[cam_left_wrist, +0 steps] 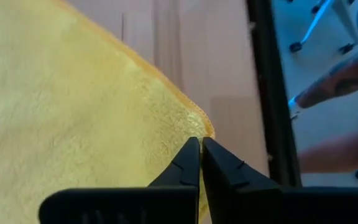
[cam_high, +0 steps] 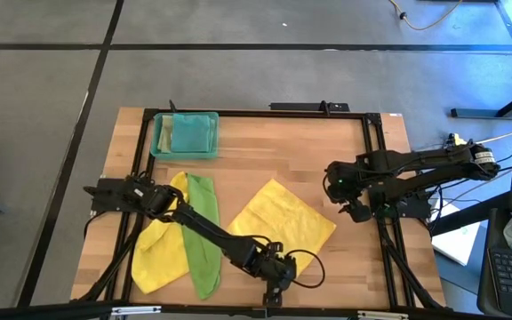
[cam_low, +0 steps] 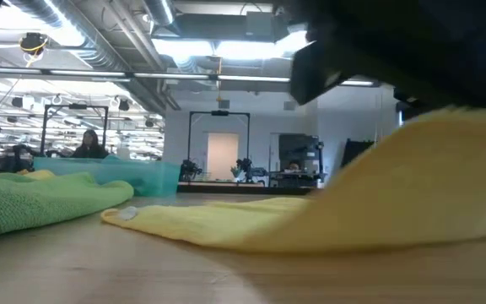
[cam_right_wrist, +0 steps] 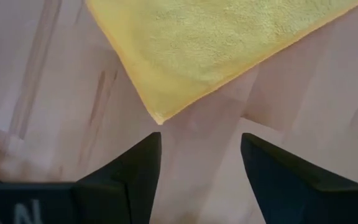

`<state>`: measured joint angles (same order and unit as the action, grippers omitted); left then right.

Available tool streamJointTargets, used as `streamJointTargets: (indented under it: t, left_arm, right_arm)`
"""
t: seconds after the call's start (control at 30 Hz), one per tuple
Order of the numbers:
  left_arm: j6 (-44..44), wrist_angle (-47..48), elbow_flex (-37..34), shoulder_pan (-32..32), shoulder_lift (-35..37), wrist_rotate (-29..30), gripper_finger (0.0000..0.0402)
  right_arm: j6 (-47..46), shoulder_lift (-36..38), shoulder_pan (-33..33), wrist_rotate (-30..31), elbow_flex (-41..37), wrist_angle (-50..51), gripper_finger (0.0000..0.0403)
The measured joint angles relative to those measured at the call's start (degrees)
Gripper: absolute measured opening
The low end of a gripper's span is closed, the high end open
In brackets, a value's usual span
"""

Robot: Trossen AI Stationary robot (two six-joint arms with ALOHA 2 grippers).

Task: Fold microfiber towels
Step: Fold the right yellow microfiber cloth

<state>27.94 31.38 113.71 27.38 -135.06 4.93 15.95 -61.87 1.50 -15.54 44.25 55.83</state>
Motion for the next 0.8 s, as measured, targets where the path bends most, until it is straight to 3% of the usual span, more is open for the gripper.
streamJointTargets:
  t: [0.23,0.57,0.8]
  left_arm:
    - [4.8,2.5,0.0,0.0,0.1,0.1,0.0001]
    - [10.1,15.8,7.1,-0.9,2.0,7.8,0.0000]
    - [14.3,27.0,12.8,-2.5,2.0,9.5,0.0000]
  right_arm:
    - [2.8,0.0,5.0,-5.0,0.0,0.0,0.0208]
    - [2.1,0.0,10.3,-2.4,0.0,-0.9,0.0167]
    - [0.8,0.0,12.1,0.9,0.0,-3.0,0.0189]
